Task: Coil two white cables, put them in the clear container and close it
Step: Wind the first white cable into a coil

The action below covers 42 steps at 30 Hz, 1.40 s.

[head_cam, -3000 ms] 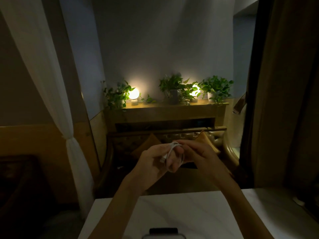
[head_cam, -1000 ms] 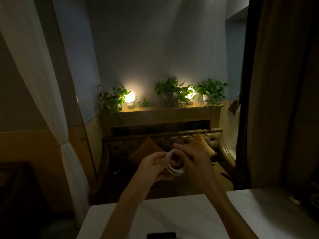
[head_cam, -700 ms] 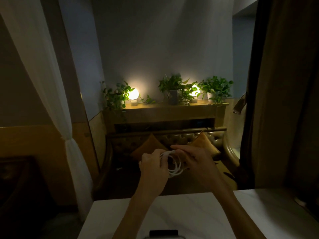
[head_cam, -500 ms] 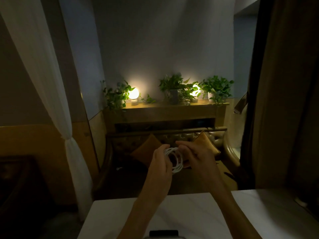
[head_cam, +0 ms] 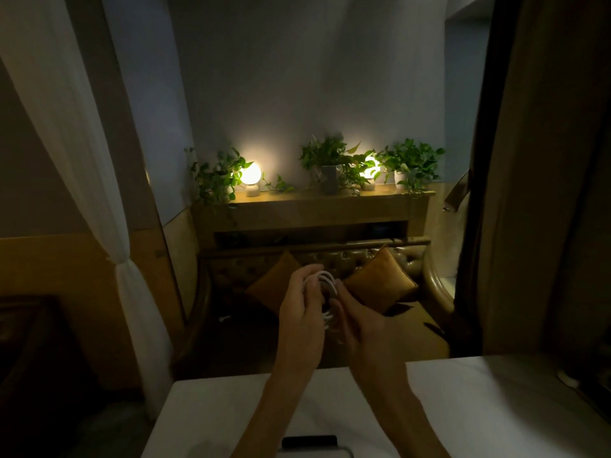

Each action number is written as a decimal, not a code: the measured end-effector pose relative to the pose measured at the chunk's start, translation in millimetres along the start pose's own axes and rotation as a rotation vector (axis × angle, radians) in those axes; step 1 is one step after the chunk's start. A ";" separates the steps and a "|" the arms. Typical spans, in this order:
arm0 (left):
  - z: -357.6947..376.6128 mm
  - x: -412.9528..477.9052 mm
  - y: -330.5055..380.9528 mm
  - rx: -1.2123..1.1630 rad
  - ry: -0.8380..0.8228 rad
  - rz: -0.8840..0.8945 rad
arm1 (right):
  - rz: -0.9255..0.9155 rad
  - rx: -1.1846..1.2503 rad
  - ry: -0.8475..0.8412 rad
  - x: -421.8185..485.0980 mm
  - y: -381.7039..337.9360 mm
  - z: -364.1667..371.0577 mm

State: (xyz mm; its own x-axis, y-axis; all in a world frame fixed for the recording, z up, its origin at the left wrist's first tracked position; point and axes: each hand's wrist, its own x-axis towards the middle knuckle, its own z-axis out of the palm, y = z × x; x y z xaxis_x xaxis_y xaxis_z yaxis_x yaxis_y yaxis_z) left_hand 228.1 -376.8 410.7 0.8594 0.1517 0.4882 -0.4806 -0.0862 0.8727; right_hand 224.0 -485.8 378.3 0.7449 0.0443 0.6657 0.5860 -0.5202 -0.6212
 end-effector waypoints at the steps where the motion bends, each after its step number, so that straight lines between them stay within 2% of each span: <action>1: 0.8 -0.5 -0.5 -0.013 -0.003 -0.002 | -0.004 -0.015 0.006 0.2 0.5 0.9; 3: -0.8 1.8 -2.5 -0.041 0.023 -0.014 | 0.041 0.065 -0.020 0.6 -1.4 1.7; 6: -7.7 10.5 -4.1 -0.123 0.053 -0.112 | 0.170 0.316 -0.097 1.5 -5.8 3.2; 11: -7.5 8.9 -2.8 -0.138 0.075 -0.126 | 0.282 0.512 -0.036 8.4 -5.5 -3.0; 16: -7.6 10.4 -10.5 -0.165 0.092 -0.195 | 0.351 0.524 -0.129 13.6 -4.5 -10.1; 20: -9.5 9.6 -16.2 -0.198 0.015 -0.253 | 0.460 0.585 -0.209 20.3 3.3 -14.8; 23: -13.7 10.6 -21.6 -0.033 -0.070 -0.185 | 0.522 0.625 -0.194 20.3 13.2 -16.5; 27: -18.6 14.4 -25.4 0.101 -0.205 -0.118 | 0.474 0.536 -0.135 21.9 21.2 -21.1; 30: -17.6 14.0 -29.6 0.147 -0.220 -0.085 | 0.476 0.518 -0.194 24.3 21.4 -25.9; 33: -13.7 12.4 -31.0 0.150 -0.205 -0.077 | 0.498 0.485 -0.167 28.2 22.8 -29.6; 38: -14.4 9.1 -38.9 0.058 -0.172 -0.187 | 0.522 0.464 -0.207 21.9 29.3 -33.9; 42: -21.4 -11.6 -70.0 0.015 -0.139 -0.351 | 0.640 0.532 -0.296 -15.0 45.7 -16.2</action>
State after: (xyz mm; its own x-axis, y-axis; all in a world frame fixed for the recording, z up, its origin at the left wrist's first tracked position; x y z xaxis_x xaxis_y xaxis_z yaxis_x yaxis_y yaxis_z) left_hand 248.1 -351.4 344.0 0.9873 0.0392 0.1542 -0.1514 -0.0669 0.9862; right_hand 234.5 -524.1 346.6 0.9898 0.1376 0.0358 0.0441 -0.0581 -0.9973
